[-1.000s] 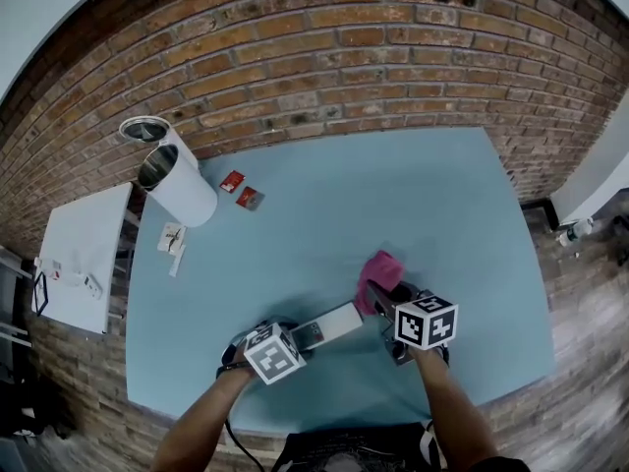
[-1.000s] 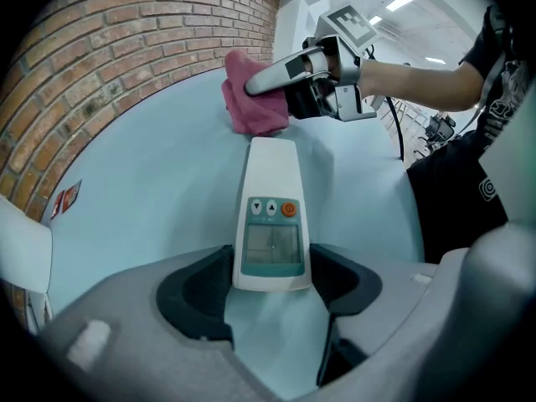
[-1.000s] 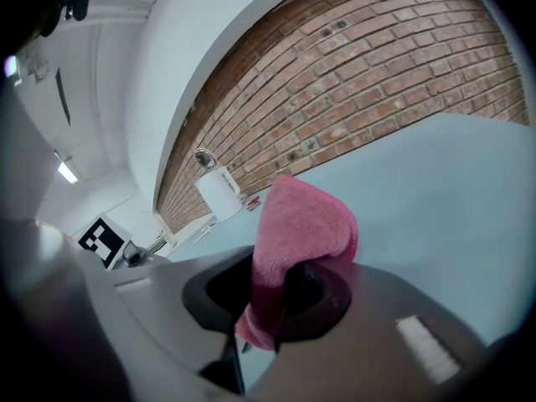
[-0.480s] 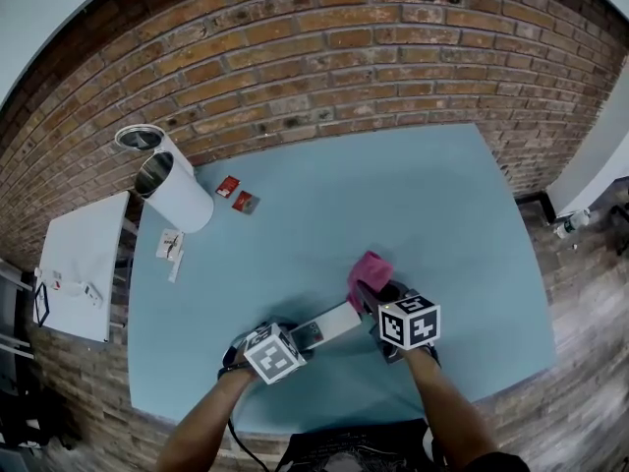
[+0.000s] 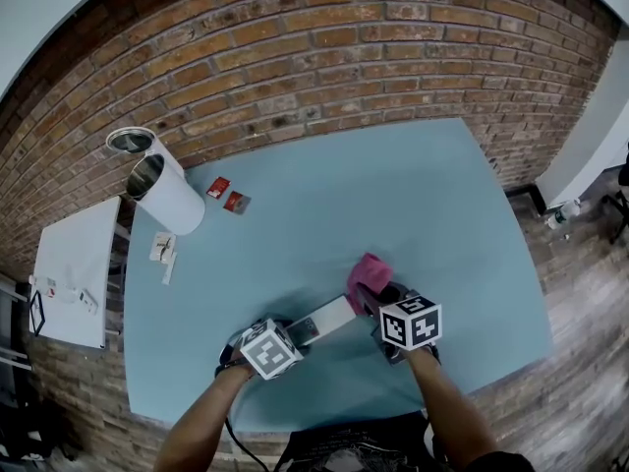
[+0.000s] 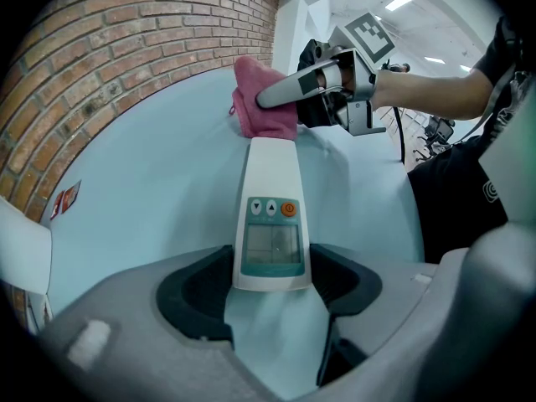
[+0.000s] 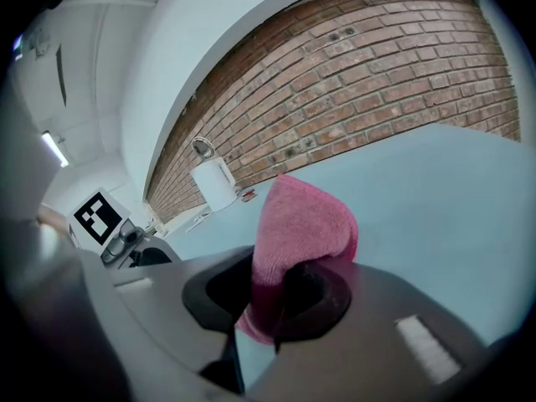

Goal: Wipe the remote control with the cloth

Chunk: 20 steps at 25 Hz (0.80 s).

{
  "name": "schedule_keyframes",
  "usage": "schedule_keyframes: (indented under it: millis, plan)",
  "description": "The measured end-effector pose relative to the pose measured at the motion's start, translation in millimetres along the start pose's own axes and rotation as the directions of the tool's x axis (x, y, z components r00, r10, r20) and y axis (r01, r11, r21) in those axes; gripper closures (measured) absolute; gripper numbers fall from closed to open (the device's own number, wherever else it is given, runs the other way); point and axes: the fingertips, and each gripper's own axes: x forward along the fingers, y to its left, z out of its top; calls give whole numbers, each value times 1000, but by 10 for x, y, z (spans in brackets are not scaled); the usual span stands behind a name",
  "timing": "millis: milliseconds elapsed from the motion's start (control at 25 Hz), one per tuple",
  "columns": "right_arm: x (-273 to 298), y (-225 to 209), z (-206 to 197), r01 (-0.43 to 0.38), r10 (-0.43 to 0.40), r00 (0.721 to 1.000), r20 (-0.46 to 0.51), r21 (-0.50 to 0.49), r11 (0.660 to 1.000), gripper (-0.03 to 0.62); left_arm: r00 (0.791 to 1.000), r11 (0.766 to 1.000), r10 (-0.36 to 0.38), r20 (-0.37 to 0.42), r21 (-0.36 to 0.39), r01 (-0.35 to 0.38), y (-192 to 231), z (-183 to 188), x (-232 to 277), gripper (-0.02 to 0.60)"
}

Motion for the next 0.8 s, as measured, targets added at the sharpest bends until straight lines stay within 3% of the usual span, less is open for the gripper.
schedule_keyframes:
  millis: [800]
  plan:
    - [-373, 107, -290, 29, -31, 999, 31, 65, 997, 530, 1000, 1000, -13, -8, 6, 13, -10, -27, 19, 292]
